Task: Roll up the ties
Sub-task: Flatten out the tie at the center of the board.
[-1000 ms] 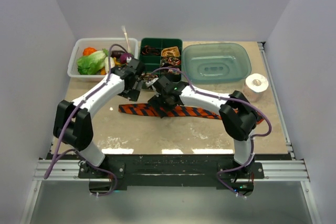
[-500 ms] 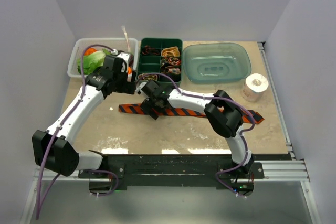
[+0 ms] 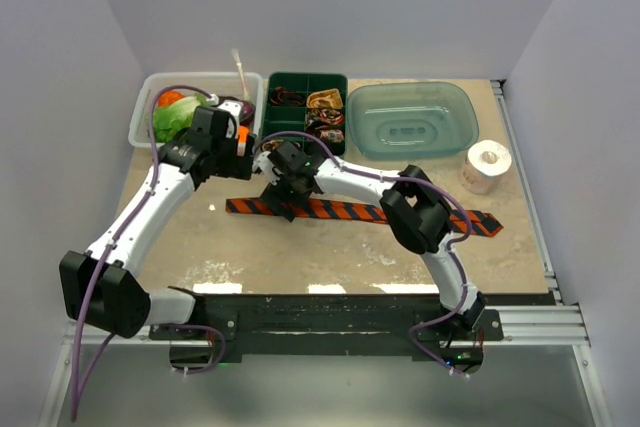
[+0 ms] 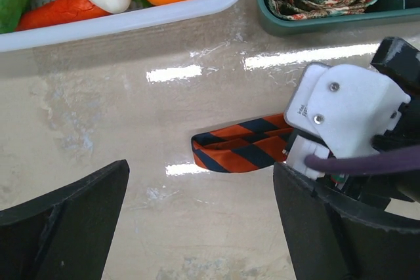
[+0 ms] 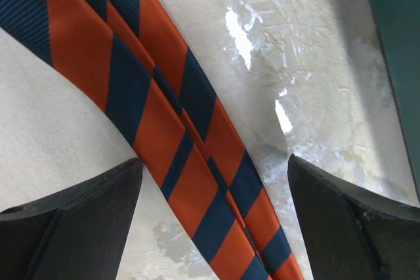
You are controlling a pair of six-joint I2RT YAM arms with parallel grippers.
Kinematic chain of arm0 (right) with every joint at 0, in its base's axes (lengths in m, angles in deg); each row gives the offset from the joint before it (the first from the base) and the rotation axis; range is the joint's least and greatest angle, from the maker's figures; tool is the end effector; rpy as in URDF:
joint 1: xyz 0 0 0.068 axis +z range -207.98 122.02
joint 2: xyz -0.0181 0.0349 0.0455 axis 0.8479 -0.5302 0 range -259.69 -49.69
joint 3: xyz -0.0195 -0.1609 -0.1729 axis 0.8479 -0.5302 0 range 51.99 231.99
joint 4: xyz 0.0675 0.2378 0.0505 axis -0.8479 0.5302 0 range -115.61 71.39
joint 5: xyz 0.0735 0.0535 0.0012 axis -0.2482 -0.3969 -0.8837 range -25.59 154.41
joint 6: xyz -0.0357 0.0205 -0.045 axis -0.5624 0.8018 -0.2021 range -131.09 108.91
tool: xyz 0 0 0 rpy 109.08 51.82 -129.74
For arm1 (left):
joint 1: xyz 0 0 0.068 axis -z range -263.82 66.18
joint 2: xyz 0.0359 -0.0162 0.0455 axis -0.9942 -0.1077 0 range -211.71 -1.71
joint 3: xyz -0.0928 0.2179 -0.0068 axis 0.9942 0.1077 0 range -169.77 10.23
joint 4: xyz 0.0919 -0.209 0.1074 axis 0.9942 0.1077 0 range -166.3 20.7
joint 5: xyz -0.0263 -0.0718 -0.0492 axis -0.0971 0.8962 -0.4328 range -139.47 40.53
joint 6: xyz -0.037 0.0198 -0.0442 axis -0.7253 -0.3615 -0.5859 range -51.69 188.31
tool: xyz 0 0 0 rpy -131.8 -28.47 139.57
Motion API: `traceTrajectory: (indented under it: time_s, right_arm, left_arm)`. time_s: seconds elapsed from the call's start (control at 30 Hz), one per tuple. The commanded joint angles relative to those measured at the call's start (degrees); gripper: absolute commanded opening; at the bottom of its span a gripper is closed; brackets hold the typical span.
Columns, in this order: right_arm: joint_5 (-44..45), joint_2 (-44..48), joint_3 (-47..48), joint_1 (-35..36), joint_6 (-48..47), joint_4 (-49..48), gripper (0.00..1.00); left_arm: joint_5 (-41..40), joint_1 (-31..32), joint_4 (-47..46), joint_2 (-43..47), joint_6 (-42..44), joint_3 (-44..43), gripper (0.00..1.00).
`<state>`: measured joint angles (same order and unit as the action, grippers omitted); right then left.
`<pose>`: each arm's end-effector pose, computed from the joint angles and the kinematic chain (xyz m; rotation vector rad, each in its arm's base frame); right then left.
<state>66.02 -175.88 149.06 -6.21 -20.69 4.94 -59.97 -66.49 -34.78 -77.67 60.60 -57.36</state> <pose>0.2789 0.3519 0.1313 -1.3333 2.2659 0.2220 0.2726 -0.0762 0.2678 0.1219 2.4189 0.0258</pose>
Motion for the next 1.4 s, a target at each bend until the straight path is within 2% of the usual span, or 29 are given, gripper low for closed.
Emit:
traceTrajectory:
  time_s: [0.0,0.13,0.33,0.57,0.8,0.9,1.07,1.13,1.23,1.37]
  right_arm:
    - [-8.2,-6.1,0.5,-0.3,-3.6,3.8,0.96]
    - [-13.2,-6.7,1.2,-1.5,-3.9,5.2,0.91]
    - [-16.1,-8.4,1.7,-1.6,-3.9,8.6,0.73]
    - [-19.5,-6.5,-2.1,-0.9,-2.4,7.6,0.66]
    - [-20.2,-5.2,-2.4,4.6,-0.8,8.0,0.61]
    - [-20.4,-5.5,-1.9,5.1,0.6,7.1,0.55]
    - [-11.4,0.1,-3.8,4.5,8.9,0.8,0.62]
    - [-9.6,5.0,-5.7,3.1,11.9,-1.9,0.64]
    - [-4.7,12.3,-9.2,0.3,17.1,-4.8,0.68]
    - [2.1,23.2,-16.3,-7.7,25.6,-6.5,0.71]
  left_arm:
    - [6.7,1.2,-1.4,2.7,0.1,-0.1,0.97]
    - [7.5,1.2,-1.6,3.5,0.1,-0.1,0.97]
    - [8.7,1.2,-2.5,4.6,0.1,-0.1,0.97]
    - [10.1,1.1,-3.7,5.9,-0.4,0.0,0.97]
    - [11.8,0.9,-5.3,6.8,-1.4,-1.0,0.97]
    - [12.0,0.9,-5.6,7.0,-1.8,-1.3,0.97]
    - [12.3,0.9,-7.0,9.3,-1.9,-1.2,0.97]
    - [12.9,0.9,-7.9,11.6,-2.1,-0.6,0.97]
    - [15.2,0.9,-11.3,14.3,-2.4,1.0,0.97]
    - [20.1,0.9,-14.9,16.5,-3.5,3.9,0.96]
